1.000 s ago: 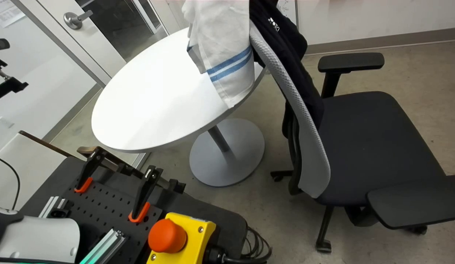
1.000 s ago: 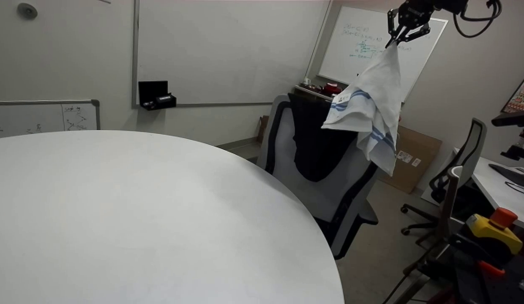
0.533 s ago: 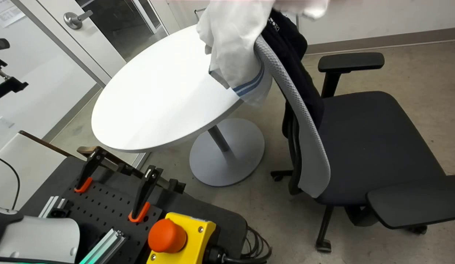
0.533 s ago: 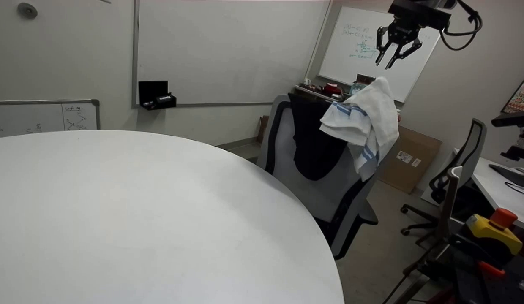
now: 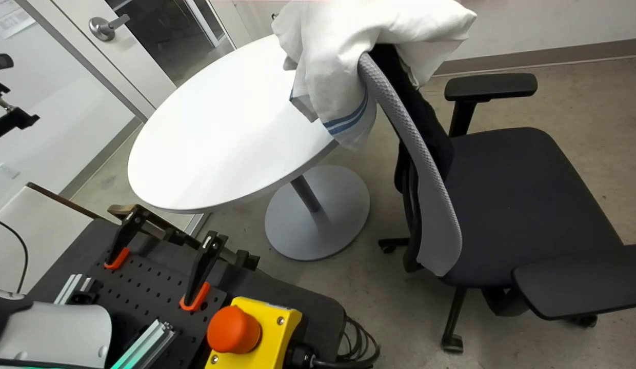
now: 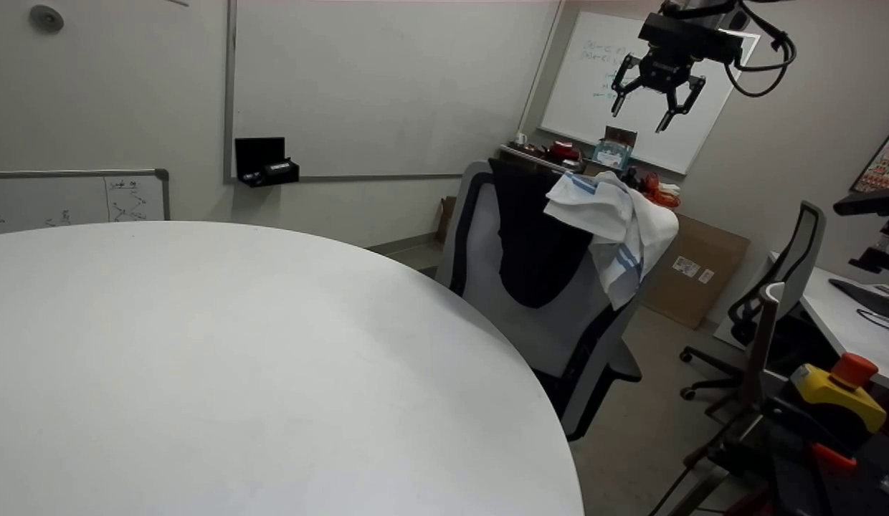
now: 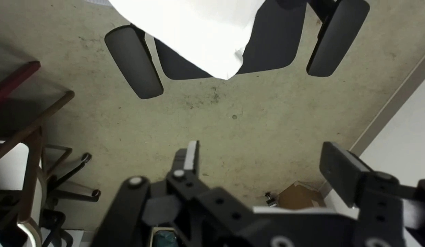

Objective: Hang the towel on the backrest of the chair

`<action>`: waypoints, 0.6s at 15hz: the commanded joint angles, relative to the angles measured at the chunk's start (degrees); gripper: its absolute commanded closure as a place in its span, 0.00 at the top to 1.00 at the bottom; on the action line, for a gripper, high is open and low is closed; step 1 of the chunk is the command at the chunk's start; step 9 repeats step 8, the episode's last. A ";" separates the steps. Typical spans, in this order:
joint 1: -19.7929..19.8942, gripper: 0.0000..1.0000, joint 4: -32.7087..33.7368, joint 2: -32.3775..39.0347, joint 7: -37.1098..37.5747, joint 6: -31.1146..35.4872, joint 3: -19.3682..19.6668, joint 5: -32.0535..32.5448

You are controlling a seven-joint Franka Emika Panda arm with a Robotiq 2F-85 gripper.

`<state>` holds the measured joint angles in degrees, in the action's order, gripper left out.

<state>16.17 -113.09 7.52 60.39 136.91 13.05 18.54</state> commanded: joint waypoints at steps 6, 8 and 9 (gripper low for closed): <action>-2.87 1.00 -0.16 -4.77 -13.75 -12.16 0.04 -3.97; -2.94 1.00 -0.54 -5.75 -14.50 -12.69 -0.13 -3.95; -2.94 1.00 -0.54 -5.75 -14.50 -12.69 -0.13 -3.95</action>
